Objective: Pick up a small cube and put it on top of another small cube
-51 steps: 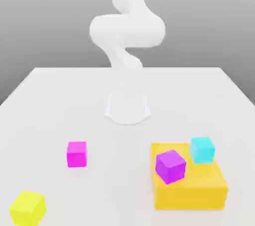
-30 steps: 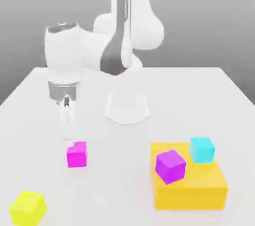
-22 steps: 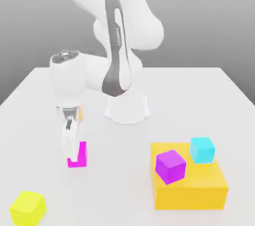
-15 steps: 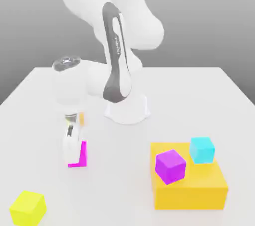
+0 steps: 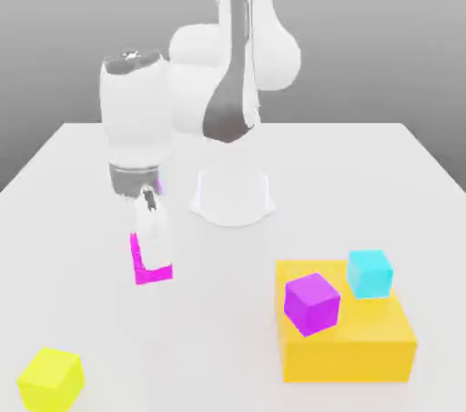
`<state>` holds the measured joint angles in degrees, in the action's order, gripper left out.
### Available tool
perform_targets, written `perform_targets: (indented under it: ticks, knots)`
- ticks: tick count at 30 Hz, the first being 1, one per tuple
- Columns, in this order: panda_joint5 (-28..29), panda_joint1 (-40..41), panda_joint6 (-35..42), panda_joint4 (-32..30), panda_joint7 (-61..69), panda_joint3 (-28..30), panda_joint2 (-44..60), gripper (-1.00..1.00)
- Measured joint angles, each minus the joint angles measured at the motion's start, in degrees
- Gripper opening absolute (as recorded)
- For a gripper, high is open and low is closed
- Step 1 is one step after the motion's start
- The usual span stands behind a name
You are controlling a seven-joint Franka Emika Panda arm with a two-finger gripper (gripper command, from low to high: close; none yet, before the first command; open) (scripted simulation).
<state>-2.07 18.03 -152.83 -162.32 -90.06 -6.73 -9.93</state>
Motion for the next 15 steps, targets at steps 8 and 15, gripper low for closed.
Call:
perform_targets:
  ticks: [8,15]
  knots:
    - [-2.8,-15.2,13.9,12.1,14.4,-9.0,-1.8,-1.0]
    - [-0.6,-15.5,6.4,11.0,13.4,-10.2,4.8,1.0]
